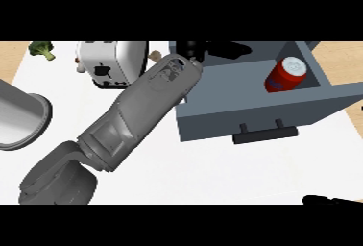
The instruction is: Pick up the can, place it into the drawer and close the drawer
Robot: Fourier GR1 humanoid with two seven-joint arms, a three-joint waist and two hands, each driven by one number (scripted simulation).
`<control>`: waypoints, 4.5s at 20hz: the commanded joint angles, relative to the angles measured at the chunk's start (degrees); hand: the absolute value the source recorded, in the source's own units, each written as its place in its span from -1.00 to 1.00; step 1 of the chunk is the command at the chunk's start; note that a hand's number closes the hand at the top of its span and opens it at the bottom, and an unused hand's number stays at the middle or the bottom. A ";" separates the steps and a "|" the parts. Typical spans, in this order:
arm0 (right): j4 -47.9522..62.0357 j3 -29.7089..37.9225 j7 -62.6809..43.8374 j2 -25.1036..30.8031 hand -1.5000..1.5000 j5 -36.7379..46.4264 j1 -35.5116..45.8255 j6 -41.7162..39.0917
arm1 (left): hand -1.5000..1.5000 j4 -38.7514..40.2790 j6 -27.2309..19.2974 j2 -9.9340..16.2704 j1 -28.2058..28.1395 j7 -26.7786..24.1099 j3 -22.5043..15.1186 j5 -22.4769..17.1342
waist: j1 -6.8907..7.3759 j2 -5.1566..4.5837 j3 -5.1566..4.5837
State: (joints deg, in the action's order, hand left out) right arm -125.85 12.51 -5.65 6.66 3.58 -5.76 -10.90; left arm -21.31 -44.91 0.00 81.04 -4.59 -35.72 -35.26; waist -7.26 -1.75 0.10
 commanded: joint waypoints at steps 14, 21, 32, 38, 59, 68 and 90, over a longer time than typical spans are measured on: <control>4.10 -10.82 8.26 7.66 -1.00 30.33 4.70 2.55 | -1.00 -3.38 -4.92 0.00 1.43 -3.62 -0.32 -5.69 | 3.51 0.53 0.01; 11.62 -17.40 6.39 8.11 -1.00 45.52 7.87 6.83 | -1.00 -3.06 -1.51 0.63 1.63 -2.11 1.64 -5.19 | 6.55 1.32 -0.08; 35.38 -18.23 7.74 2.98 -1.00 56.44 15.92 20.04 | -1.00 -12.58 -2.24 7.92 0.96 8.43 1.16 -1.65 | 8.54 1.97 -0.07; 48.70 -16.04 9.34 1.52 -1.00 59.11 21.14 26.35 | -1.00 -24.09 -3.41 13.27 -6.49 11.11 -1.20 1.29 | 9.61 2.09 -0.08; 88.10 -3.70 13.01 3.73 -1.00 64.52 48.77 47.06 | -1.00 -42.34 -1.69 24.44 -17.79 19.43 -1.72 4.12 | 11.70 0.95 0.04; 102.79 -0.81 11.77 4.10 -1.00 66.35 61.14 52.80 | -1.00 -49.20 -0.29 28.82 -23.83 20.62 -0.10 5.03 | 12.34 0.49 0.03; 108.98 10.95 21.34 2.83 -1.00 54.37 72.54 49.12 | -1.00 -59.20 0.55 31.83 -34.57 18.49 1.27 7.44 | 12.99 0.18 0.17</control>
State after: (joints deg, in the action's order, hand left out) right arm -15.02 18.04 13.48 12.70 65.00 62.03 39.26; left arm -79.46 -44.58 31.24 47.77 14.23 -35.18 -27.73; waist 4.14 -1.40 0.13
